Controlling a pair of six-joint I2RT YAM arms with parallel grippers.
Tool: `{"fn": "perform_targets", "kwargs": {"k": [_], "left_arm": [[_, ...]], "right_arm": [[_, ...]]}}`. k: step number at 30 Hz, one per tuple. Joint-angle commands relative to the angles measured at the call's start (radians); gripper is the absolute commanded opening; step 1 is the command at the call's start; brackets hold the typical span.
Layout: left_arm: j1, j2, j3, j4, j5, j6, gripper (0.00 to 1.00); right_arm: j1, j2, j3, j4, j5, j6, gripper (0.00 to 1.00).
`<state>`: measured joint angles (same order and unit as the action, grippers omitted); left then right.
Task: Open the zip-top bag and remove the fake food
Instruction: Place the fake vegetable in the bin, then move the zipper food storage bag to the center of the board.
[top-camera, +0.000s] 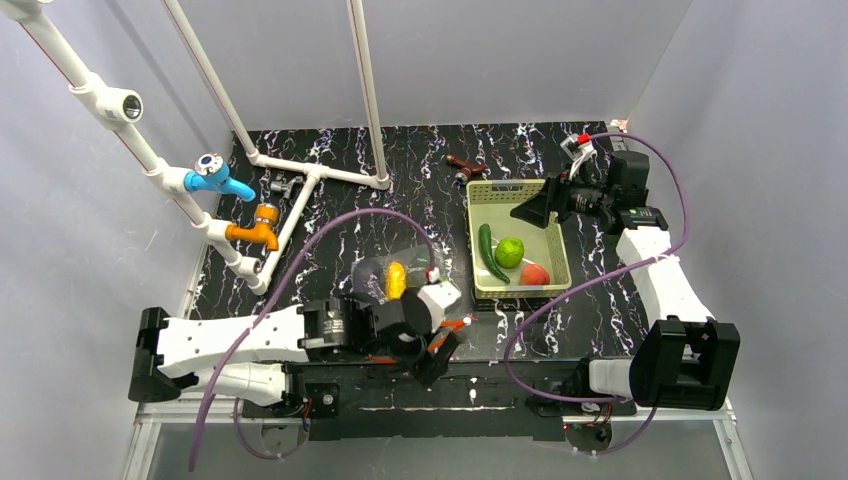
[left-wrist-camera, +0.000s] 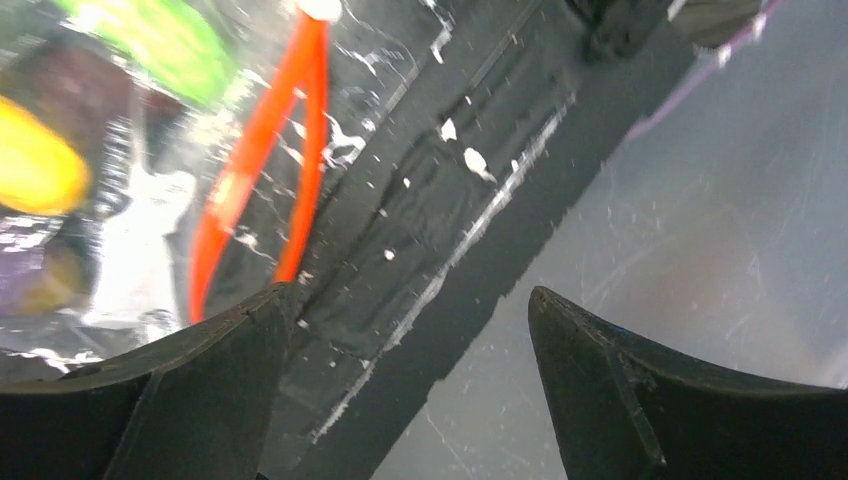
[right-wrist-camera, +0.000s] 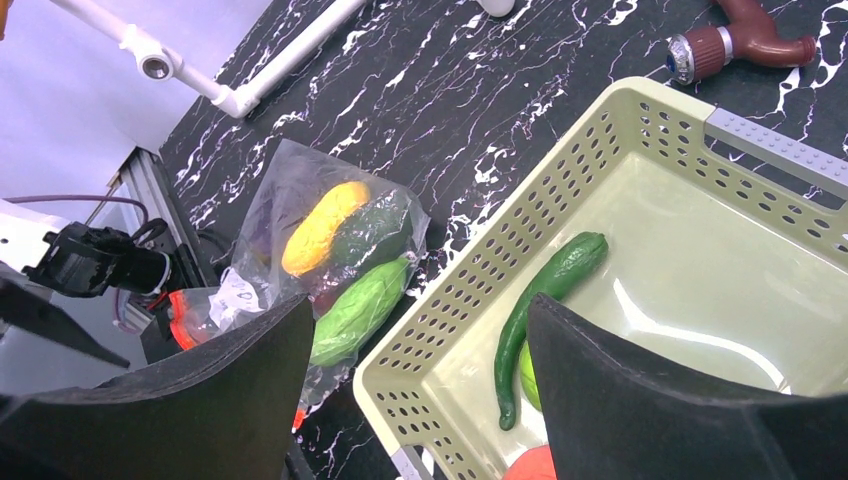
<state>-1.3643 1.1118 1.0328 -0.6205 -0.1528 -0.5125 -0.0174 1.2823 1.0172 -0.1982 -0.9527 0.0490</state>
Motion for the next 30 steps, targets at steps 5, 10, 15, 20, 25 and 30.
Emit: {"fn": "perform_targets", "kwargs": {"k": [5,10,15,20,25,30], "left_arm": [[-0.095,0.136,-0.090,0.036,-0.180,-0.141,0.55],[-0.090,0.193,-0.098,0.046,-0.352,-0.192,0.35],[-0.045,0.237,-0.144,0.144,-0.421,-0.203,0.33],[0.004,0.269,-0.198,0.316,-0.477,-0.185,0.33],[0.039,0.274,-0.286,0.496,-0.527,-0.132,0.33],[0.043,0.282,-0.360,0.758,-0.551,-0.006,0.35]], "right_arm": [[0.011,0.001,-0.005,0.043,-0.021,-0.002,0.84],[0.014,0.002,-0.004,0.043,-0.024,-0.011,0.84],[0.015,0.004,-0.006,0.043,-0.024,-0.009,0.84],[0.050,0.011,-0.006,0.043,-0.025,-0.011,0.84],[0.073,0.022,-0.005,0.039,-0.019,-0.011,0.84],[0.103,0.041,0.003,0.022,-0.002,-0.011,0.84]]}}
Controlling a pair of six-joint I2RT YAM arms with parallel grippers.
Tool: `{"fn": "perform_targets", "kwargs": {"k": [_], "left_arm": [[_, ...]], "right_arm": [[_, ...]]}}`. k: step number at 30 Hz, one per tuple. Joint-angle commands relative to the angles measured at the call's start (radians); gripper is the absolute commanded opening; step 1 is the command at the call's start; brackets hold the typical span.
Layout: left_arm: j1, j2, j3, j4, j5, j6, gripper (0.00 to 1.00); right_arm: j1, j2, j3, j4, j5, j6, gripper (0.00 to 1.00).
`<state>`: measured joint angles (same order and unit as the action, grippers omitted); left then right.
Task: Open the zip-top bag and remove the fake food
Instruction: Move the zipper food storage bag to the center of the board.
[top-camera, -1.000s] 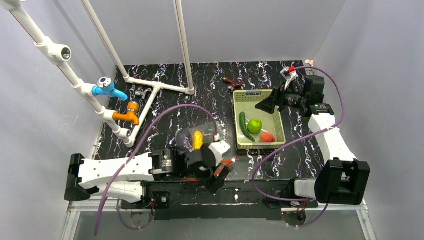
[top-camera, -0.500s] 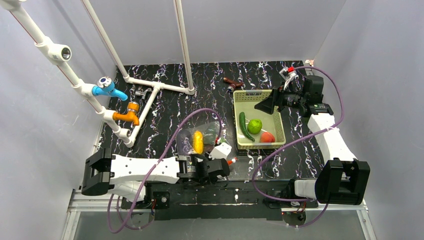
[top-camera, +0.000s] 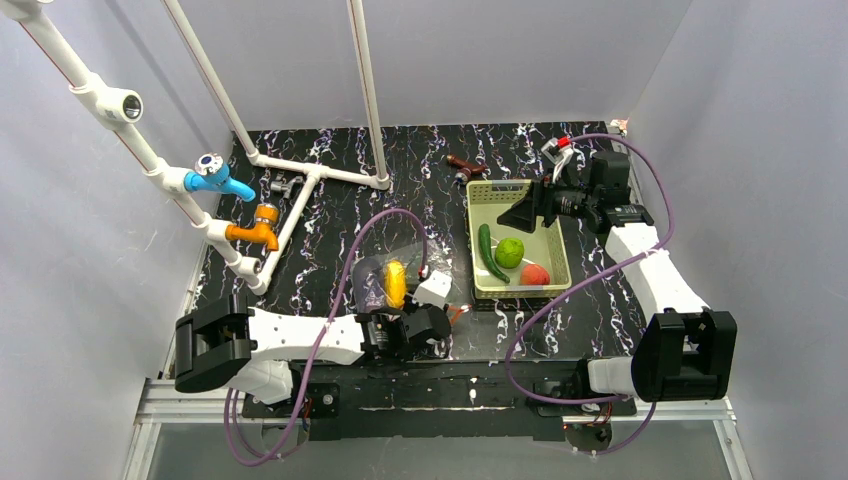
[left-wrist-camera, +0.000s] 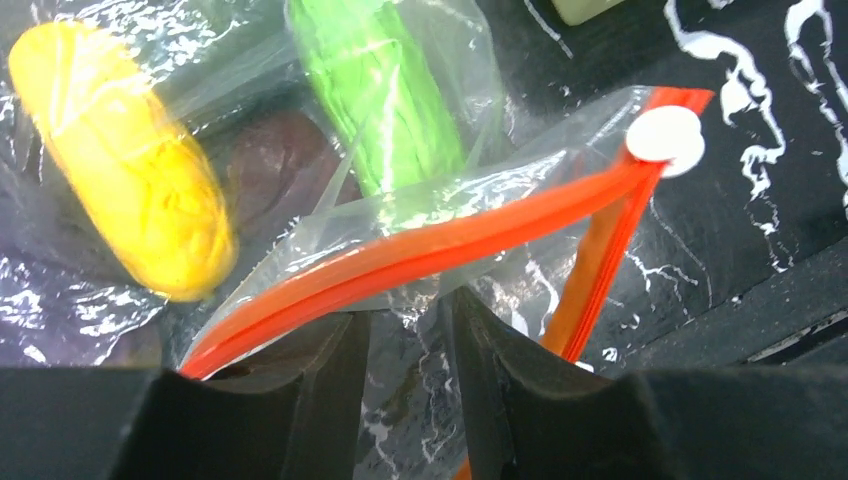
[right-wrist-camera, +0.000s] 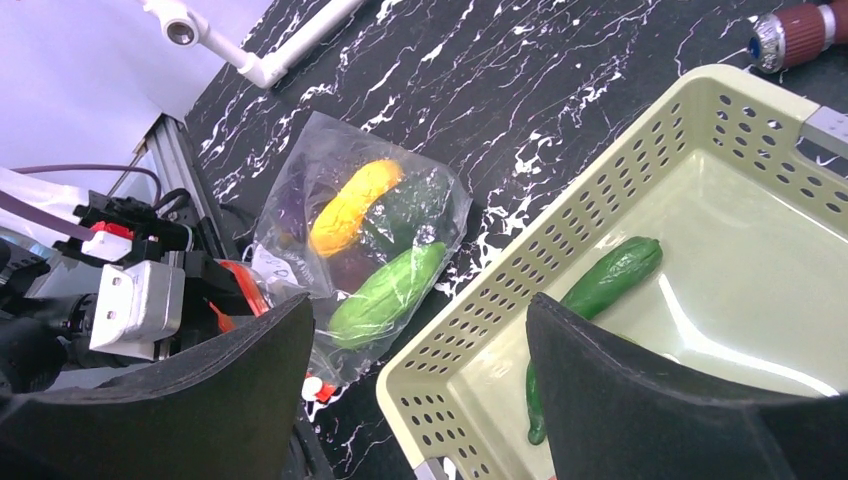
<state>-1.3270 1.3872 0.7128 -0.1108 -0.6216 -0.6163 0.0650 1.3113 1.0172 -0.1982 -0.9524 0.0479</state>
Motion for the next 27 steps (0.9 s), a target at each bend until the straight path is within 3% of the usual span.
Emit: {"fn": "perform_targets", "kwargs": {"k": [1,7,12,15,19,22,27], "left_arm": [[0.007,0.016,-0.044,0.276,-0.082,0.104,0.38],[0.018,0.052,-0.060,0.341,-0.137,0.086,0.57],[0.045,0.029,-0.079,0.363,-0.201,-0.007,0.56],[0.062,0.037,-0.059,0.310,-0.279,-0.142,0.52],[0.098,0.088,-0.002,0.221,-0.294,-0.270,0.55],[0.117,0.125,0.049,0.152,-0.297,-0.328,0.61],[0.160,0.129,0.052,0.179,-0.255,-0.358,0.78]], "right_arm": [[0.026,0.015,0.004,0.019,0.005,-0.009,0.84],[0.036,0.023,0.007,0.016,0.021,-0.009,0.84],[0.037,0.029,0.010,0.010,0.023,-0.009,0.84],[0.038,0.034,0.011,0.009,0.023,-0.009,0.84],[0.042,0.039,0.016,0.005,0.024,-0.052,0.84],[0.051,0.052,0.035,-0.012,0.022,-0.056,0.84],[0.059,0.071,0.054,-0.044,0.022,-0.056,0.84]]}}
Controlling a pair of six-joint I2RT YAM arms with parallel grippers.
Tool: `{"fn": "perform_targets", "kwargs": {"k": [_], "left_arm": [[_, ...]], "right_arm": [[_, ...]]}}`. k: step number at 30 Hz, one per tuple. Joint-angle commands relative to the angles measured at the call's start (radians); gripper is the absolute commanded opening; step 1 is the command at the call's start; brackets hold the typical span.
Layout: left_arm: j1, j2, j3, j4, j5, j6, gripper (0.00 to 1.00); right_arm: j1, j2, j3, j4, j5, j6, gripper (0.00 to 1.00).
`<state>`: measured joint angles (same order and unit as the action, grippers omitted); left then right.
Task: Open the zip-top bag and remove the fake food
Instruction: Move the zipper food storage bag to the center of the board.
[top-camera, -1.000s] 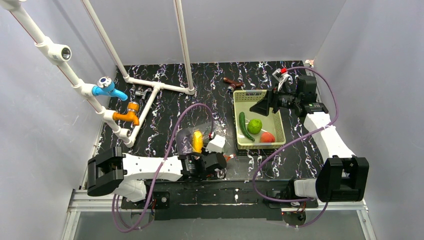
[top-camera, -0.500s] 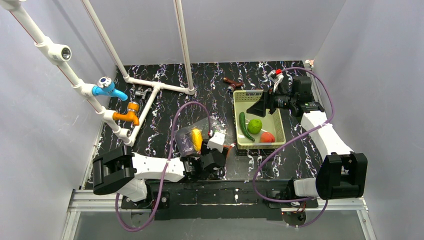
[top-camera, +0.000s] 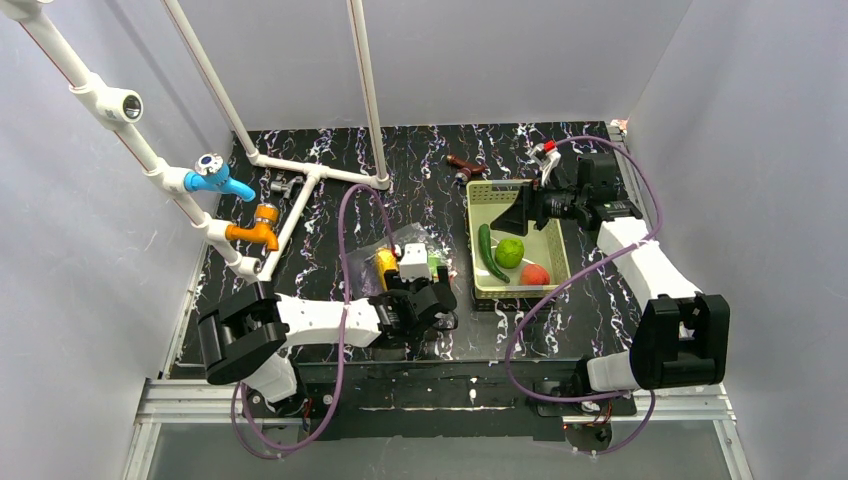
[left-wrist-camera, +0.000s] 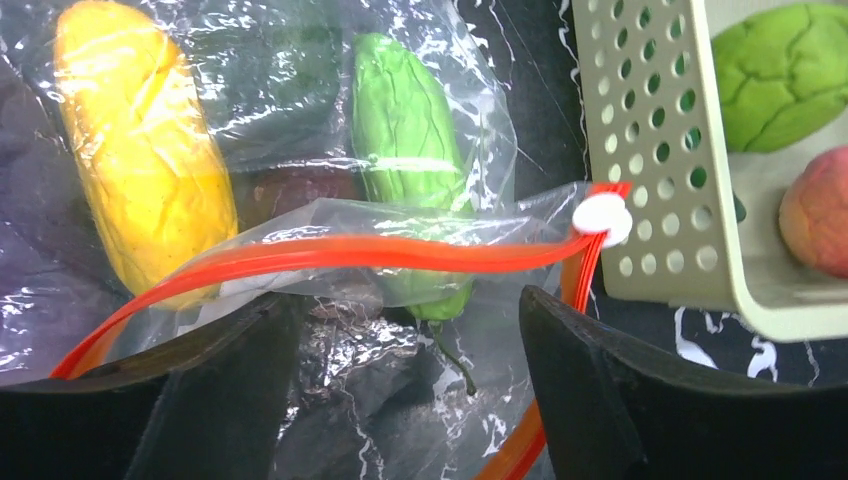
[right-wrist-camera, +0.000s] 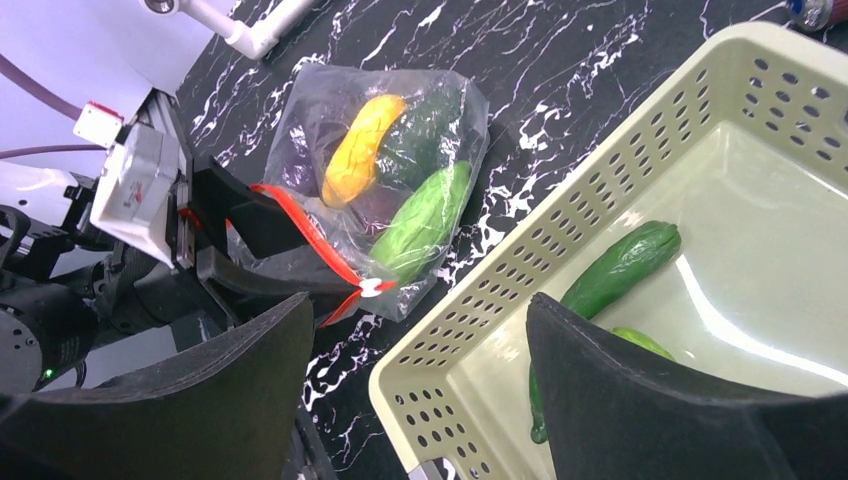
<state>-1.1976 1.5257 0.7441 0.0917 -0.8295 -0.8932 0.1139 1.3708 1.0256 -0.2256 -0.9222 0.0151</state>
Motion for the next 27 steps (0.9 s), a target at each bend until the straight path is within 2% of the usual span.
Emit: {"fn": "perform_targets", "kwargs": {"k": [1,6,9,12,15,19,23,27], "left_arm": [[0.038,-0.013,0.018,-0.023,-0.040,-0.089,0.80],[0.064,-0.033,-0.001,-0.005,-0.036,-0.105,0.77],[0.064,-0.032,-0.006,0.021,-0.051,-0.054,0.66],[0.064,-0.025,-0.017,0.034,-0.061,-0.008,0.61],[0.065,-0.041,-0.073,0.142,-0.024,0.129,0.52],[0.078,-0.100,-0.152,0.226,0.073,0.229,0.52],[0.120,-0.169,-0.230,0.294,0.194,0.268,0.60],[0.164,-0.219,-0.329,0.443,0.301,0.294,0.66]], "right_arm": [[0.010,0.012,0.044,-0.015,-0.006,-0.023,0.84],[0.012,0.012,0.041,-0.012,-0.003,-0.023,0.84],[0.033,0.019,0.039,-0.008,-0.001,-0.023,0.84],[0.085,0.039,0.054,-0.024,0.021,-0.023,0.84],[0.146,0.063,0.070,-0.043,0.050,-0.023,0.84],[0.215,0.094,0.088,-0.074,0.072,-0.023,0.84],[0.286,0.155,0.145,-0.184,0.084,-0.023,0.84],[0.370,0.202,0.198,-0.292,0.134,-0.019,0.84]]}}
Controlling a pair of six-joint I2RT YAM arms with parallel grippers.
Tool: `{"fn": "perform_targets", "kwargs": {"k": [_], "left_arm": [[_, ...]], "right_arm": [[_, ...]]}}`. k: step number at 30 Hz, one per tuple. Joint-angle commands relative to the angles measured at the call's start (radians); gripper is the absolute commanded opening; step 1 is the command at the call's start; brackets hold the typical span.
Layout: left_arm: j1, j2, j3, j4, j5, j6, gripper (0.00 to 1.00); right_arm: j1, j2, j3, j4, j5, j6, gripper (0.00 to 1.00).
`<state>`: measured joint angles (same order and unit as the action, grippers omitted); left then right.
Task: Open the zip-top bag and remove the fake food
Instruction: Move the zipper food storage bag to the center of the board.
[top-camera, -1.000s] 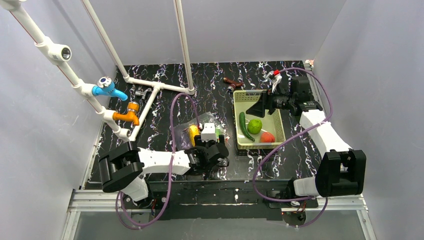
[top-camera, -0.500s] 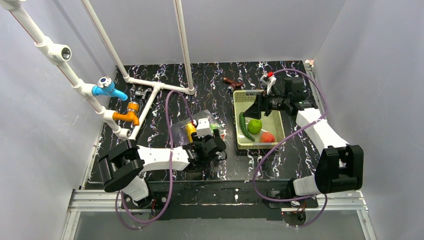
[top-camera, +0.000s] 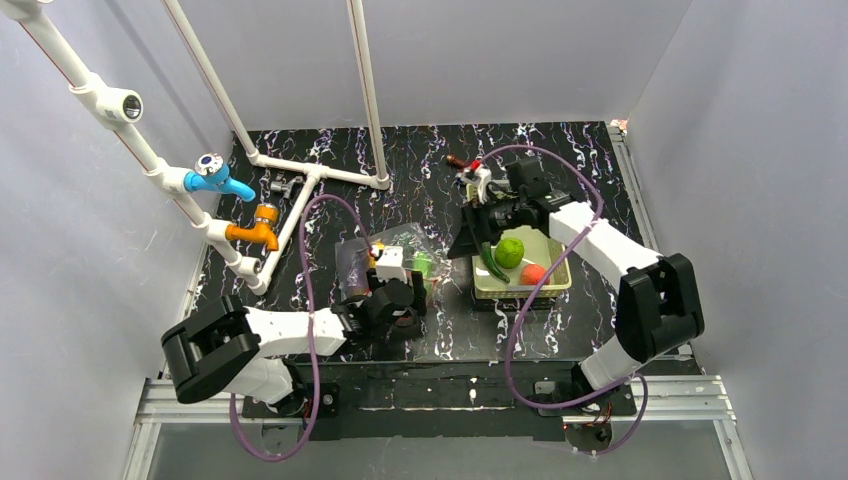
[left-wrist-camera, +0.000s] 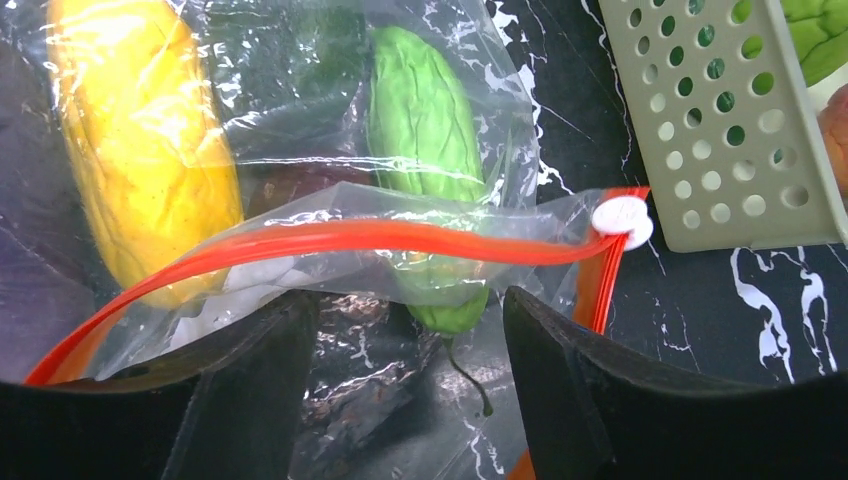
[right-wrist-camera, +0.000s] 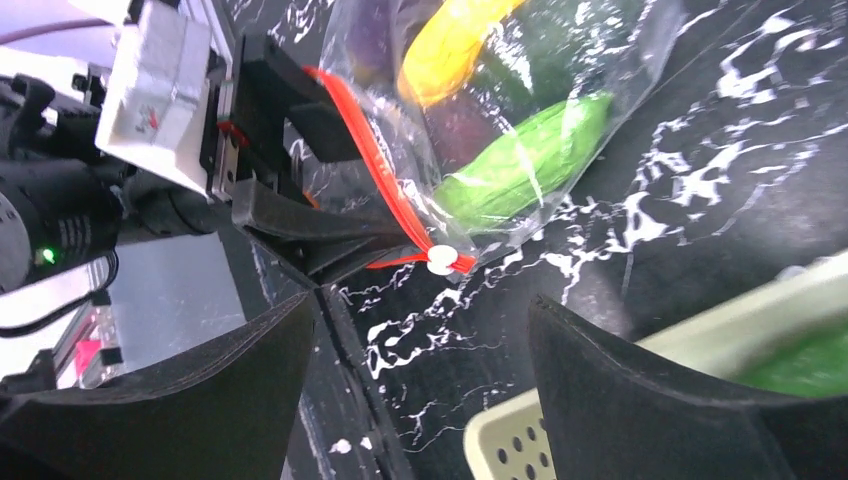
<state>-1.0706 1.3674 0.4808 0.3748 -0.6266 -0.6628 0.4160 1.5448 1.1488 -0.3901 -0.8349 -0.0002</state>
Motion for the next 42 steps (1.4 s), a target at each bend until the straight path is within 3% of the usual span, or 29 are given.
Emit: {"fn": "perform_targets", "kwargs": {"k": [1,8,14,21,31,34,35,38,42], "left_arm": [[0.043,-0.067,-0.067,0.165,0.104,0.064,0.67],[0.073,-0.038,-0.047,0.165,0.084,0.037,0.63],[0.095,0.044,-0.062,0.284,0.175,0.084,0.69],[0.116,0.079,-0.071,0.325,0.195,0.111,0.69],[0.151,0.149,-0.113,0.514,0.270,0.145,0.70],[0.158,0.147,-0.125,0.531,0.261,0.146,0.62],[0.160,0.147,-0.130,0.542,0.259,0.150,0.55],[0.169,0.139,-0.138,0.557,0.271,0.172,0.29],[0.177,0.121,-0.131,0.517,0.302,0.193,0.04]], "right_arm": [[0.090,0.036,0.081,-0.137,0.072,-0.275,0.84],[0.208,0.110,0.136,-0.151,0.211,-0.369,0.84],[0.217,0.179,0.156,-0.127,0.219,-0.369,0.84],[0.254,0.232,0.175,-0.139,0.216,-0.369,0.84],[0.254,0.290,0.214,-0.213,0.179,-0.369,0.84],[0.254,0.287,0.218,-0.236,0.151,-0.369,0.84],[0.254,0.286,0.221,-0.244,0.135,-0.269,0.84],[0.251,0.268,0.237,-0.274,0.102,-0.373,0.84],[0.201,0.187,0.230,-0.277,0.058,-0.376,0.84]]}}
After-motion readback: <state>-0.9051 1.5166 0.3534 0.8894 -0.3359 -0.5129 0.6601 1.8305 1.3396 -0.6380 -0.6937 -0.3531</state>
